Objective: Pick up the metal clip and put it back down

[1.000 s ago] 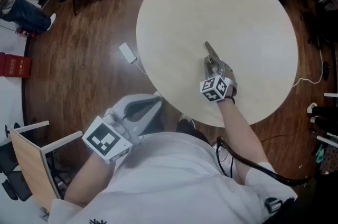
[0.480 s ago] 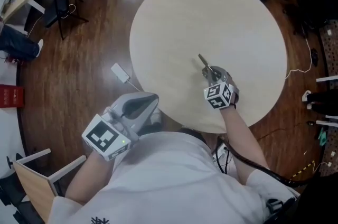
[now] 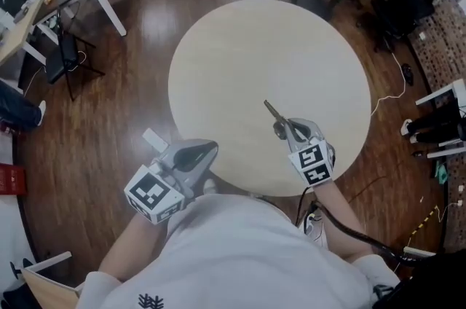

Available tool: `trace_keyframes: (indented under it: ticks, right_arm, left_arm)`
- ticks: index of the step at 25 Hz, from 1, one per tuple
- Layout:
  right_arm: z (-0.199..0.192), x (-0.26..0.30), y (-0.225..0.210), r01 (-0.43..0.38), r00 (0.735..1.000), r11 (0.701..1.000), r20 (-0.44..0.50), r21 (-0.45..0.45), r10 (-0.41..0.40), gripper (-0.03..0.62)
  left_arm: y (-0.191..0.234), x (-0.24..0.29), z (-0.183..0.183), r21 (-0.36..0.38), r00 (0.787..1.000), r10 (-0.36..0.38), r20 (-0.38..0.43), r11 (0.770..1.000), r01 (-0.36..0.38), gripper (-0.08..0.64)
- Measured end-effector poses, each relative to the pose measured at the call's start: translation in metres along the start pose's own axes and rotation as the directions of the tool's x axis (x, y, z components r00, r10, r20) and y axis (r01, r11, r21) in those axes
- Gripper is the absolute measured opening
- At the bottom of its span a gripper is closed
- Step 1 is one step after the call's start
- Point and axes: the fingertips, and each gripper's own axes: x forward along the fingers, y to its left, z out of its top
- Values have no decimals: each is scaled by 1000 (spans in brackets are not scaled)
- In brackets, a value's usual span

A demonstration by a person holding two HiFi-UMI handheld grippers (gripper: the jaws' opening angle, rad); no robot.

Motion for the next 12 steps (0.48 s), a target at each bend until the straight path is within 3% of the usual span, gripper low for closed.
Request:
trace_keyframes:
  ticks: [7,12]
  right_arm:
    - [37,-65,13,5,998,995,65,97,-12,3]
    - [52,-97,27,19,995,993,99,114,-30,3]
  left_arm:
    - [-13,4,-3,105,995,-101,-26,989,103,0]
    - [-10,-1,-14,71,989,-145,-34,987,147,0]
